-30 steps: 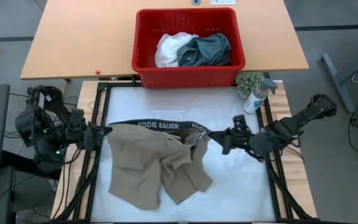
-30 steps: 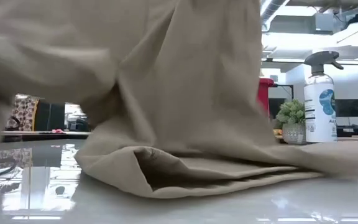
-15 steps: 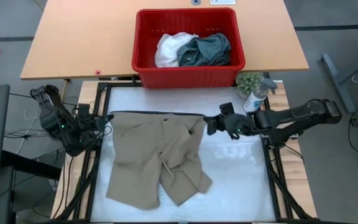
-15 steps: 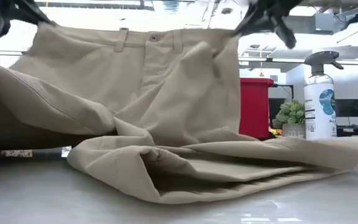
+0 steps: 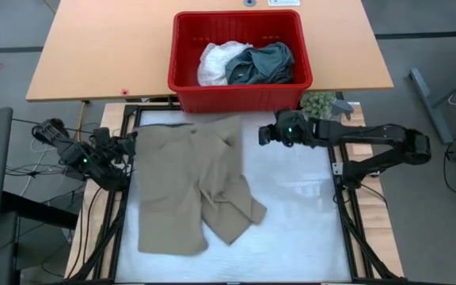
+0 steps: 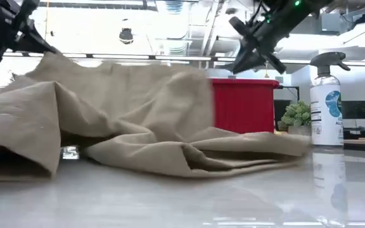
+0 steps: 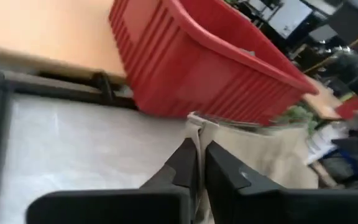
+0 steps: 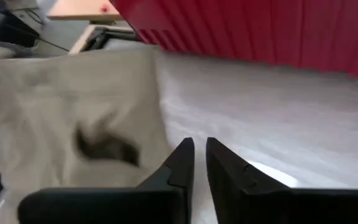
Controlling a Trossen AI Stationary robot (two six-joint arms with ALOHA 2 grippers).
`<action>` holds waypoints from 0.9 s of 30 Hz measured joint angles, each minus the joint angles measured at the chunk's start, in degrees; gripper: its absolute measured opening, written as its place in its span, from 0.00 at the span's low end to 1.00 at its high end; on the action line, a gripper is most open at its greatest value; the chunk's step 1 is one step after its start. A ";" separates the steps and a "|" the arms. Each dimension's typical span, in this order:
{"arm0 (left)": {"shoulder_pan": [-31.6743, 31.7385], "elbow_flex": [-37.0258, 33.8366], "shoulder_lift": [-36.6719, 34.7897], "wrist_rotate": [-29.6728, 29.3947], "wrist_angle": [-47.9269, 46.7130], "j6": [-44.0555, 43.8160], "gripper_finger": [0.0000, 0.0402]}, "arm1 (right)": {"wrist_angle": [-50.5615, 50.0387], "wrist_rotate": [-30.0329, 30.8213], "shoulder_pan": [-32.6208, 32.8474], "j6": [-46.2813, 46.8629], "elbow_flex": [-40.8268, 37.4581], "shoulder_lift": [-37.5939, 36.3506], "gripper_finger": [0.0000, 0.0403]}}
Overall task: Fold Laundry from Bin
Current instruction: Fold the brown short pants in the red bin
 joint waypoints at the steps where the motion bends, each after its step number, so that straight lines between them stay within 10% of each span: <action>1: 0.28 -0.15 0.18 -0.44 1.40 1.76 0.06 | 0.52 -1.24 -0.55 -0.35 0.11 0.12 0.20; 8: 0.48 1.54 0.14 -6.22 10.91 16.63 0.33 | 1.35 -9.33 -0.40 -3.19 0.09 -1.96 0.38; 14: 0.44 4.47 0.18 5.03 24.21 34.93 0.57 | -4.43 -16.93 9.26 -3.53 0.09 -2.81 0.51; 20: 0.41 4.48 3.63 19.94 48.28 58.55 0.64 | -5.90 -11.88 26.65 -13.07 0.09 2.22 0.51; 27: 0.41 4.48 9.43 20.24 65.37 66.77 0.64 | -3.64 1.29 37.02 -14.97 0.15 11.22 0.49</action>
